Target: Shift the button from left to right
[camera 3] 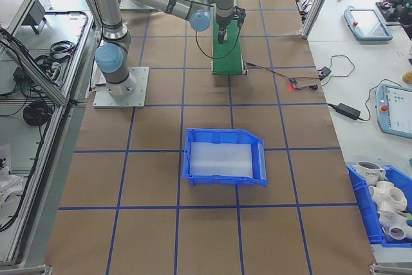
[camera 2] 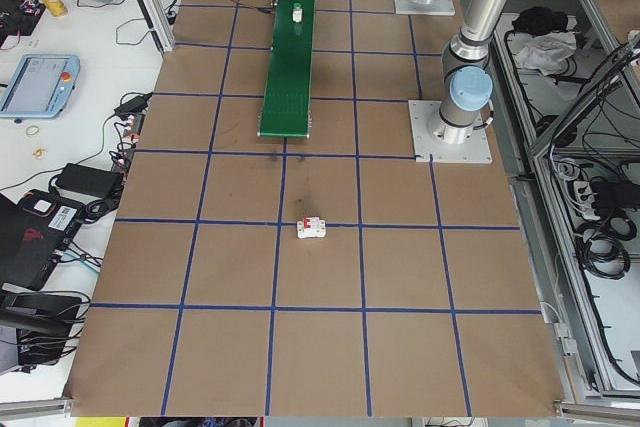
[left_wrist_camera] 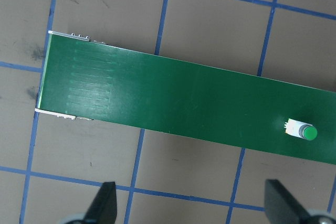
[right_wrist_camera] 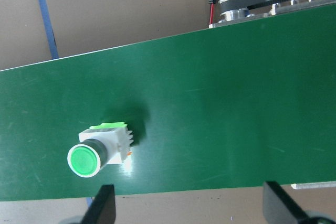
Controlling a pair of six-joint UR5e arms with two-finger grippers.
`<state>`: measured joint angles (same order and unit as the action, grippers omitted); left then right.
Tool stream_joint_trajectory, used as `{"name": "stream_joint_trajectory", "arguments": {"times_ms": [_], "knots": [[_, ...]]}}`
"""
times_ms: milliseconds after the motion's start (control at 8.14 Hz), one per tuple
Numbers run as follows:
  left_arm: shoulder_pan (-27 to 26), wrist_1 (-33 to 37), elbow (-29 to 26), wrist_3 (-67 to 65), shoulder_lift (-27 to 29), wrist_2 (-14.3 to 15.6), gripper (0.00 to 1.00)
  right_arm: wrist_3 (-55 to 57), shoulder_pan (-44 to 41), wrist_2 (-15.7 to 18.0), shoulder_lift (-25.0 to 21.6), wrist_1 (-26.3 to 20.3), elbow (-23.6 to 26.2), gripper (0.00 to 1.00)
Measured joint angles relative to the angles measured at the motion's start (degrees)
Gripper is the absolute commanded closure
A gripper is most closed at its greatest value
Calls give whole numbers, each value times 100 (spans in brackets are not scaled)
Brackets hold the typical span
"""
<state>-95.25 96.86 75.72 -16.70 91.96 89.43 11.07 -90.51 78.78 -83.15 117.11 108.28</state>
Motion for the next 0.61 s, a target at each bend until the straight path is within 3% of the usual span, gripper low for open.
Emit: {"name": "stream_joint_trajectory", "arguments": {"times_ms": [246,368,614], "knots": [[-2,-8,1,0,-9,-9,0,202,-91,-17,214,61,-107,0],[-2,-10,3,0,-12,-21,0,227,-101,-17,338,79,-158,6],[-3,-10,4,0,-25,-26,0,182,-106,41,548,83,-196,62]]}}
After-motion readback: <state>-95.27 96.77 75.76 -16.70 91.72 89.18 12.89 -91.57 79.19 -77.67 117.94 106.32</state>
